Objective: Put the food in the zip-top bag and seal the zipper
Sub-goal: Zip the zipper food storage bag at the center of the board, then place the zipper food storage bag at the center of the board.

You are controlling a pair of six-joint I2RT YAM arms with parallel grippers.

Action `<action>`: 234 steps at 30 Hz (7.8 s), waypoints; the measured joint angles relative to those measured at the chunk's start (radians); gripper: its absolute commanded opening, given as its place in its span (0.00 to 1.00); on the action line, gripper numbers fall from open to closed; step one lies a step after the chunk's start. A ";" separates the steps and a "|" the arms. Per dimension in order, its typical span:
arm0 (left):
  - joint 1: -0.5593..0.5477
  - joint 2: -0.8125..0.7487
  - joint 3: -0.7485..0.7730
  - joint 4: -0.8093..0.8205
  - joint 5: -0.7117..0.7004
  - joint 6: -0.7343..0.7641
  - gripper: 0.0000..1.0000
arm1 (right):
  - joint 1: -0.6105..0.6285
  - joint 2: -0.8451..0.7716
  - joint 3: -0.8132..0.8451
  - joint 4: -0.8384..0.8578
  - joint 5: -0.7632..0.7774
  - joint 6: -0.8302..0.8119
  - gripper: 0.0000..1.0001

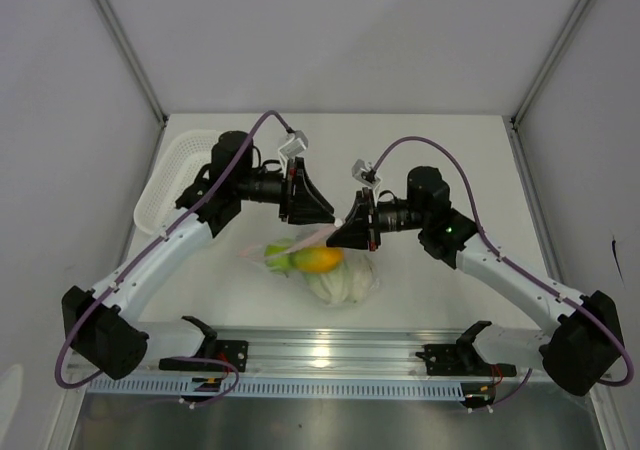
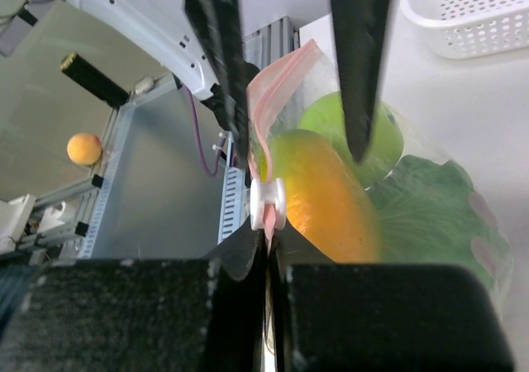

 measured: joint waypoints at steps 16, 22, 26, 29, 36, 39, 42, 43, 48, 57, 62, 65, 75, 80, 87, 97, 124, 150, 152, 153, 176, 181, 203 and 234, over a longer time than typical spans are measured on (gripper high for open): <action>0.001 0.061 0.002 0.096 0.176 -0.127 0.35 | 0.040 0.042 0.089 -0.142 0.008 -0.121 0.00; 0.001 0.061 0.002 0.083 0.184 -0.123 0.34 | 0.041 0.042 0.095 -0.148 0.023 -0.133 0.00; 0.001 0.061 0.003 0.040 0.175 -0.101 0.34 | 0.041 0.042 0.095 -0.149 0.036 -0.133 0.00; 0.001 0.061 0.006 -0.008 0.153 -0.082 0.37 | 0.041 0.042 0.095 -0.149 0.044 -0.133 0.00; 0.001 0.061 0.027 -0.079 0.112 -0.048 0.39 | 0.047 0.047 0.101 -0.150 0.055 -0.134 0.00; 0.001 0.061 0.027 -0.087 0.109 -0.048 0.38 | 0.055 0.054 0.107 -0.152 0.057 -0.136 0.00; 0.001 0.061 0.029 -0.089 0.108 -0.048 0.35 | 0.060 0.058 0.112 -0.160 0.062 -0.138 0.00; 0.001 0.061 0.031 -0.089 0.108 -0.048 0.32 | 0.060 0.059 0.114 -0.165 0.063 -0.139 0.00; 0.005 0.061 0.035 -0.092 0.105 -0.048 0.00 | 0.065 0.060 0.122 -0.181 0.076 -0.144 0.00; 0.006 0.061 0.044 -0.120 0.094 -0.024 0.01 | 0.069 0.042 0.086 -0.132 0.166 -0.078 0.00; 0.005 0.062 0.050 -0.133 0.090 -0.014 0.00 | 0.073 -0.003 0.006 -0.021 0.230 0.021 0.00; 0.006 0.063 0.056 -0.142 0.085 -0.003 0.01 | 0.072 -0.026 -0.042 0.062 0.258 0.091 0.00; 0.006 0.066 0.062 -0.162 0.084 0.019 0.01 | 0.060 -0.043 -0.105 0.205 0.285 0.271 0.00; 0.006 0.066 0.070 -0.195 0.060 0.067 0.01 | 0.008 -0.047 -0.126 0.264 0.264 0.351 0.00; 0.019 0.059 0.056 -0.245 0.005 0.119 0.00 | -0.060 -0.084 -0.168 0.309 0.235 0.415 0.00; 0.103 -0.021 -0.031 -0.308 -0.070 0.155 0.01 | -0.157 -0.146 -0.191 0.366 0.206 0.473 0.00; 0.150 -0.184 -0.143 -0.372 -0.146 0.172 0.01 | -0.327 -0.138 -0.096 0.220 0.008 0.367 0.67; 0.150 -0.171 -0.041 -0.386 -0.044 0.196 0.01 | 0.068 0.471 0.806 -0.910 -0.045 -0.554 0.57; 0.150 -0.171 -0.041 -0.387 -0.044 0.196 0.01 | 0.072 0.471 0.807 -0.925 -0.054 -0.563 0.56; 0.150 -0.171 -0.041 -0.387 -0.044 0.196 0.01 | 0.076 0.471 0.806 -0.930 -0.057 -0.566 0.56; 0.150 -0.166 -0.040 -0.421 -0.072 0.197 0.01 | 0.114 0.444 0.727 -0.866 0.035 -0.554 0.00; 0.148 -0.194 -0.045 -0.440 -0.145 0.198 0.00 | 0.116 0.396 0.648 -0.776 0.104 -0.521 0.00; 0.144 -0.409 -0.117 -0.393 -0.383 0.195 0.27 | 0.049 0.187 0.413 -0.592 0.187 -0.361 0.00; 0.153 -0.648 -0.274 -0.180 -0.442 0.071 1.00 | -0.595 0.509 0.389 -0.444 0.312 -0.060 0.00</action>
